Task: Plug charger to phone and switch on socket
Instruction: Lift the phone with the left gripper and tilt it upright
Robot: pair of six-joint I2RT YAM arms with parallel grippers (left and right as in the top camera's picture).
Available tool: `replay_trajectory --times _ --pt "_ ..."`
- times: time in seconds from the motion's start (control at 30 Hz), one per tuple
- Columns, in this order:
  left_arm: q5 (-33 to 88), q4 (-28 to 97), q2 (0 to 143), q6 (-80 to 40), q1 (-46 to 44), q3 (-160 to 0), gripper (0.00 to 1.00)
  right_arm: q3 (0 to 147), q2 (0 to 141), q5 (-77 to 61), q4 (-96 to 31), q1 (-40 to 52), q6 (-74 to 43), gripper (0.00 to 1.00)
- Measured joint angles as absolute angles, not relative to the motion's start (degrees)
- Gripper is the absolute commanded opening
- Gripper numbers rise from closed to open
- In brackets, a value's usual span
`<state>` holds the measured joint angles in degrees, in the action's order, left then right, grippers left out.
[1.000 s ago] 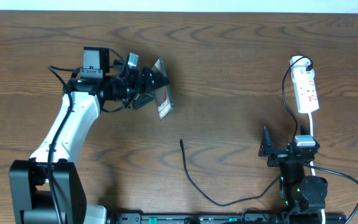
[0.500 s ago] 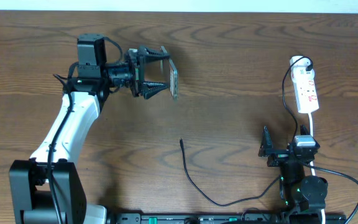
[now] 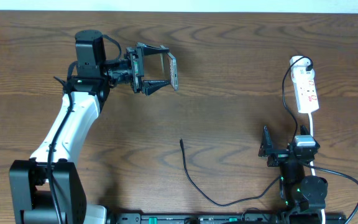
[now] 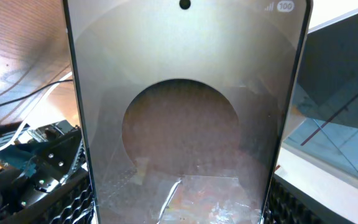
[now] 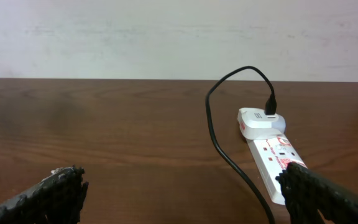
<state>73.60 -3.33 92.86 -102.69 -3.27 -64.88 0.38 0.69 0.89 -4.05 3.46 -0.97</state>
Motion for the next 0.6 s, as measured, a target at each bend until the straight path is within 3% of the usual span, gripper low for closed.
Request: replay_trajectory --times 0.6 --pt "73.6 -3.3 92.9 -104.9 -3.3 -64.9 0.07 0.4 0.7 0.9 -4.1 3.5 -1.0 0.99"
